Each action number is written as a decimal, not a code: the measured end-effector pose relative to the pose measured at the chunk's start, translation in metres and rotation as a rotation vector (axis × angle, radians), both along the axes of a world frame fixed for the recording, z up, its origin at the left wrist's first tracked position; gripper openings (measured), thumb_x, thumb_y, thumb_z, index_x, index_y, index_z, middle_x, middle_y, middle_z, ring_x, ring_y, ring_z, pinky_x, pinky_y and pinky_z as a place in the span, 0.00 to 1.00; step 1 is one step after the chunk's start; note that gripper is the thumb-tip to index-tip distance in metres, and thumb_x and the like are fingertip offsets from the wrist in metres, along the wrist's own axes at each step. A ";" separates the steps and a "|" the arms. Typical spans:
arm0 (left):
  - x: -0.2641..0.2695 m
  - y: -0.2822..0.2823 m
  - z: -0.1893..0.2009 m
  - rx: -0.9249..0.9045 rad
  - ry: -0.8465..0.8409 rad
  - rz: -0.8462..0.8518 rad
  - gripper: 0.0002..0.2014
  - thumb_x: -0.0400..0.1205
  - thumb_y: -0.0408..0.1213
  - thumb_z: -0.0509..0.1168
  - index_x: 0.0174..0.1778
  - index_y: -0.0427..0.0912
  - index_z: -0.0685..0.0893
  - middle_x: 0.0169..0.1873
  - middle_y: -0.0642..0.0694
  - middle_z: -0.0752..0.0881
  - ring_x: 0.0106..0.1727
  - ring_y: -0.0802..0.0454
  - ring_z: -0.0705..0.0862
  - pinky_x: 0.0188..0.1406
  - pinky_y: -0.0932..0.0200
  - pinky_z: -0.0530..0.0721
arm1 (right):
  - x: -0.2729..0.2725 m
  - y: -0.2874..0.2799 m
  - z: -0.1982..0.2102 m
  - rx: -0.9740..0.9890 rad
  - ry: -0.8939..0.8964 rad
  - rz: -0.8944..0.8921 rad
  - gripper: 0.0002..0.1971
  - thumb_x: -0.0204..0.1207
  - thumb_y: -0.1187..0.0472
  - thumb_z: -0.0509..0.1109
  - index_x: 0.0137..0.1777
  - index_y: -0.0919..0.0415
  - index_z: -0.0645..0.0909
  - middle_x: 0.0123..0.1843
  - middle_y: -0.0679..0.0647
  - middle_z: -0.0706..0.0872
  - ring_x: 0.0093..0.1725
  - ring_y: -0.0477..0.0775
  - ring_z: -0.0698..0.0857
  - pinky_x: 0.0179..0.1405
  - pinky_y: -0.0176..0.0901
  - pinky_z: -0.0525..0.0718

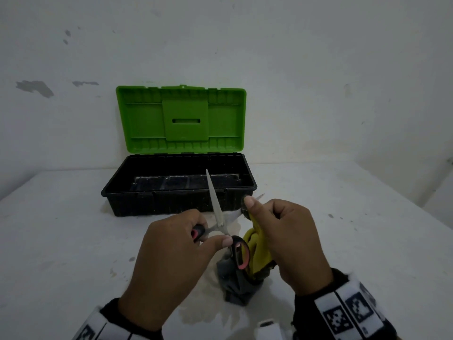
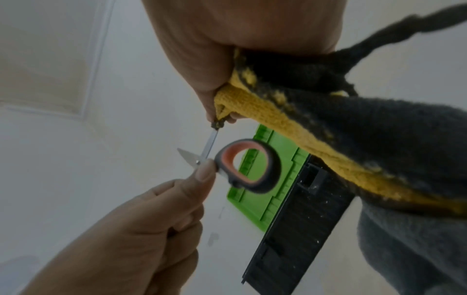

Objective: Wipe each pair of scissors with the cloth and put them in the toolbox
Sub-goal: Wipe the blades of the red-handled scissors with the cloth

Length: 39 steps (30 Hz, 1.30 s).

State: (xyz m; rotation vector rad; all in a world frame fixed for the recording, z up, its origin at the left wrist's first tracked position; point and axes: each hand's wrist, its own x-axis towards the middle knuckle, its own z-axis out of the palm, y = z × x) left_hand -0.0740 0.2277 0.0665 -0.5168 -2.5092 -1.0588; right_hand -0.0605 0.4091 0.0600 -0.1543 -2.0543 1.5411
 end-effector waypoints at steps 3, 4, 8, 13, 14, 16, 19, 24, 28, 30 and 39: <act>0.000 -0.001 -0.002 0.016 0.010 -0.018 0.21 0.63 0.59 0.78 0.25 0.53 0.73 0.18 0.55 0.71 0.27 0.64 0.75 0.29 0.73 0.74 | -0.004 0.009 0.002 0.000 0.008 -0.040 0.29 0.74 0.45 0.76 0.21 0.64 0.73 0.21 0.60 0.77 0.24 0.52 0.77 0.30 0.49 0.82; 0.000 -0.001 -0.002 0.024 0.010 -0.019 0.21 0.63 0.59 0.78 0.25 0.53 0.73 0.18 0.55 0.71 0.28 0.64 0.75 0.30 0.73 0.74 | -0.005 0.011 0.002 -0.003 0.013 -0.055 0.29 0.75 0.45 0.76 0.21 0.64 0.73 0.21 0.62 0.77 0.24 0.54 0.77 0.31 0.51 0.83; 0.000 0.000 0.000 0.019 -0.034 -0.009 0.21 0.63 0.61 0.77 0.27 0.51 0.76 0.19 0.54 0.73 0.23 0.59 0.71 0.24 0.69 0.66 | -0.003 0.005 0.001 0.002 0.000 -0.018 0.28 0.74 0.45 0.76 0.22 0.63 0.74 0.21 0.60 0.77 0.23 0.55 0.77 0.28 0.50 0.81; -0.004 0.001 -0.002 0.046 -0.019 -0.021 0.20 0.63 0.61 0.77 0.27 0.51 0.77 0.19 0.54 0.73 0.24 0.60 0.74 0.24 0.69 0.73 | -0.008 0.012 0.002 -0.002 0.013 -0.067 0.29 0.74 0.44 0.76 0.22 0.66 0.74 0.22 0.62 0.79 0.26 0.61 0.81 0.32 0.53 0.84; -0.005 0.000 -0.003 0.053 -0.019 -0.020 0.20 0.63 0.61 0.77 0.27 0.51 0.77 0.19 0.54 0.73 0.24 0.61 0.74 0.26 0.70 0.74 | -0.007 0.010 0.001 -0.004 0.013 -0.059 0.29 0.74 0.44 0.76 0.21 0.64 0.74 0.21 0.61 0.78 0.26 0.62 0.81 0.32 0.54 0.84; -0.005 0.000 -0.003 0.050 -0.018 -0.018 0.20 0.63 0.62 0.77 0.27 0.52 0.77 0.18 0.54 0.73 0.24 0.61 0.74 0.25 0.71 0.73 | -0.006 0.005 0.000 -0.004 0.011 -0.025 0.28 0.74 0.44 0.77 0.20 0.59 0.73 0.19 0.55 0.76 0.24 0.58 0.79 0.30 0.52 0.83; -0.005 0.001 -0.002 0.041 -0.017 -0.016 0.21 0.63 0.61 0.78 0.28 0.51 0.77 0.18 0.55 0.72 0.23 0.60 0.73 0.22 0.70 0.71 | -0.009 0.011 0.000 0.005 0.019 -0.044 0.28 0.75 0.45 0.76 0.20 0.60 0.73 0.20 0.56 0.77 0.23 0.49 0.76 0.28 0.45 0.80; -0.005 0.001 0.000 0.049 -0.035 -0.003 0.21 0.62 0.61 0.77 0.27 0.51 0.77 0.19 0.53 0.73 0.22 0.59 0.71 0.22 0.69 0.67 | -0.008 0.008 0.000 0.001 0.019 -0.031 0.28 0.75 0.45 0.76 0.20 0.60 0.73 0.19 0.55 0.77 0.24 0.52 0.77 0.29 0.51 0.82; -0.001 0.003 0.004 0.046 -0.040 -0.007 0.21 0.63 0.60 0.78 0.27 0.51 0.76 0.18 0.55 0.72 0.22 0.60 0.70 0.24 0.67 0.66 | -0.009 0.010 0.001 0.016 0.002 -0.029 0.29 0.75 0.45 0.76 0.20 0.62 0.73 0.20 0.58 0.77 0.25 0.55 0.79 0.32 0.53 0.84; -0.001 0.003 0.003 0.037 -0.051 0.001 0.21 0.63 0.60 0.78 0.27 0.50 0.76 0.19 0.55 0.72 0.22 0.60 0.70 0.24 0.67 0.67 | -0.011 0.017 0.002 0.024 0.010 -0.045 0.28 0.76 0.46 0.76 0.19 0.60 0.74 0.21 0.57 0.80 0.25 0.52 0.80 0.30 0.48 0.82; -0.004 -0.003 0.008 0.045 -0.228 -0.016 0.20 0.64 0.61 0.77 0.31 0.50 0.78 0.24 0.53 0.76 0.24 0.60 0.72 0.22 0.71 0.70 | -0.011 0.046 0.005 -0.076 -0.083 -0.067 0.33 0.80 0.43 0.69 0.31 0.76 0.73 0.25 0.56 0.76 0.26 0.52 0.74 0.27 0.46 0.79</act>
